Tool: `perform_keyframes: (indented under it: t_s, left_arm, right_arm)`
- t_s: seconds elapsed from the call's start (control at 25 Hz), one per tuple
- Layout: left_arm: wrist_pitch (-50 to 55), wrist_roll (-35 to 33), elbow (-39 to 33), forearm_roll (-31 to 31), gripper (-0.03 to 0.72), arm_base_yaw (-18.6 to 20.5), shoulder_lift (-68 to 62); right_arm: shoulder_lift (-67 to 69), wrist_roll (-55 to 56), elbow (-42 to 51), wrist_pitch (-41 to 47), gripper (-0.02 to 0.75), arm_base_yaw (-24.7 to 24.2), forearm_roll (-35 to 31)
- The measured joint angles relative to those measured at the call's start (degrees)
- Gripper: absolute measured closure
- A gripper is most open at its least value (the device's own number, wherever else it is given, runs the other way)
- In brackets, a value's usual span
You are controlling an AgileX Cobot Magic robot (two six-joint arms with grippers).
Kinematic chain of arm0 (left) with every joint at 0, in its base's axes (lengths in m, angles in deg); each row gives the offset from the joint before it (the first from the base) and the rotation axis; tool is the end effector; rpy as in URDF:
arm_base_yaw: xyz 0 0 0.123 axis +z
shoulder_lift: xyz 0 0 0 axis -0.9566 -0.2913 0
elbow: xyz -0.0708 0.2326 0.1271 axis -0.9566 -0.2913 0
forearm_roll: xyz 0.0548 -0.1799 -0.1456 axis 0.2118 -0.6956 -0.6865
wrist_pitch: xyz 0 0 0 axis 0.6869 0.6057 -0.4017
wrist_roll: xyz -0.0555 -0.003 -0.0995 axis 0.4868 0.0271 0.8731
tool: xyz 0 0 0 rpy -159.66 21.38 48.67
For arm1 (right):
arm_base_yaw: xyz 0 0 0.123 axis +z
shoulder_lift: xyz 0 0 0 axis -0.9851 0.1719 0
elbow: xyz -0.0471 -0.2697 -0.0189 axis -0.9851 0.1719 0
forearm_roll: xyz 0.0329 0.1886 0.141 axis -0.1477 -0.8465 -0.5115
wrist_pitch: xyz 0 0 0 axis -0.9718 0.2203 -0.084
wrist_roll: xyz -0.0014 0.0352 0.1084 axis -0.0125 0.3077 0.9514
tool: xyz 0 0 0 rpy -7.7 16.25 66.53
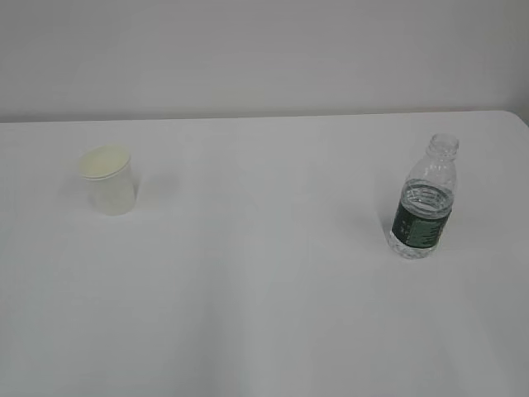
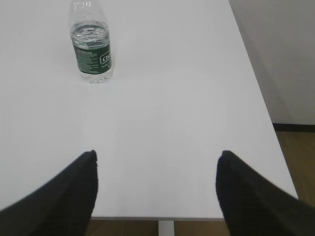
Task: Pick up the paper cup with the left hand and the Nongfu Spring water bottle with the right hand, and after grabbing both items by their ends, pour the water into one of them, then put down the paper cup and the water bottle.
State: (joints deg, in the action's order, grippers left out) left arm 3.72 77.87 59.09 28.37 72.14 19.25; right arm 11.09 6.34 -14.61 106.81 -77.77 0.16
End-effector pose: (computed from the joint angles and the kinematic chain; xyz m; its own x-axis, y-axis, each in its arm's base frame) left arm 0.0096 -0.0092 0.2648 -0.4592 0.0537 -0.8867 0.1084 0.9941 0.0040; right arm 0.0082 -0.0100 0.2517 -0.5100 -0.1071 -0.8535 -0.0064 0.9927 -0.1208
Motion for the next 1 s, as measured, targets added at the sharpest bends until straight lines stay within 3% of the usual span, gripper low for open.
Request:
perform_keyframes:
  t_s: [1.0]
  left_arm:
    - [0.0, 0.0, 0.0, 0.0, 0.101, 0.0, 0.0]
  right_arm:
    - [0.0, 0.0, 0.0, 0.0, 0.167, 0.0, 0.0]
